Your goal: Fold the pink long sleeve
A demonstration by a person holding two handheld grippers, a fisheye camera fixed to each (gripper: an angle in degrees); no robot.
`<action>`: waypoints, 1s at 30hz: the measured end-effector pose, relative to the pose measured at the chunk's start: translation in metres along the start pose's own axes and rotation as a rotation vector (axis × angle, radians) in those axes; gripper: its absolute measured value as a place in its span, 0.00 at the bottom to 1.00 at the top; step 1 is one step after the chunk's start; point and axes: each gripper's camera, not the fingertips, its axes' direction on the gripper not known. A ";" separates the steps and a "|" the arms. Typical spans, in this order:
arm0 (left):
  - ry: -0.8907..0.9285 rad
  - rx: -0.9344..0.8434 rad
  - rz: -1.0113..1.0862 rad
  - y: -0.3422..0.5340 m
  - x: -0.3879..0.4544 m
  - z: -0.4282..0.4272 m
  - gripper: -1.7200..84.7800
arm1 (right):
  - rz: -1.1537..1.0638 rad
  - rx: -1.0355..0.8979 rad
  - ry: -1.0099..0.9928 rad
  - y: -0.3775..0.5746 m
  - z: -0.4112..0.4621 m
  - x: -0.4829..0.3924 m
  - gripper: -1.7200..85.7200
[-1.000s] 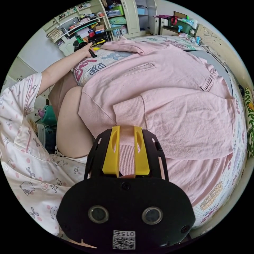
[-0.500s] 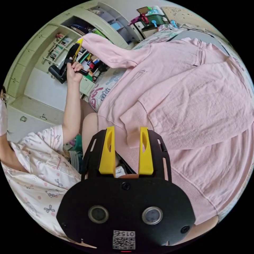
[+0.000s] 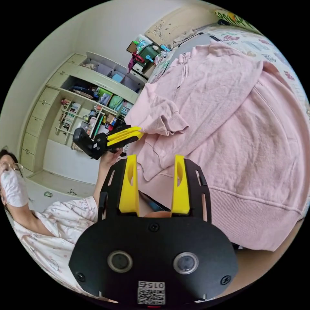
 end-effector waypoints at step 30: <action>-0.172 0.291 -0.222 0.129 -0.099 -0.056 0.04 | -0.121 0.296 -0.015 -0.045 -0.078 0.029 0.07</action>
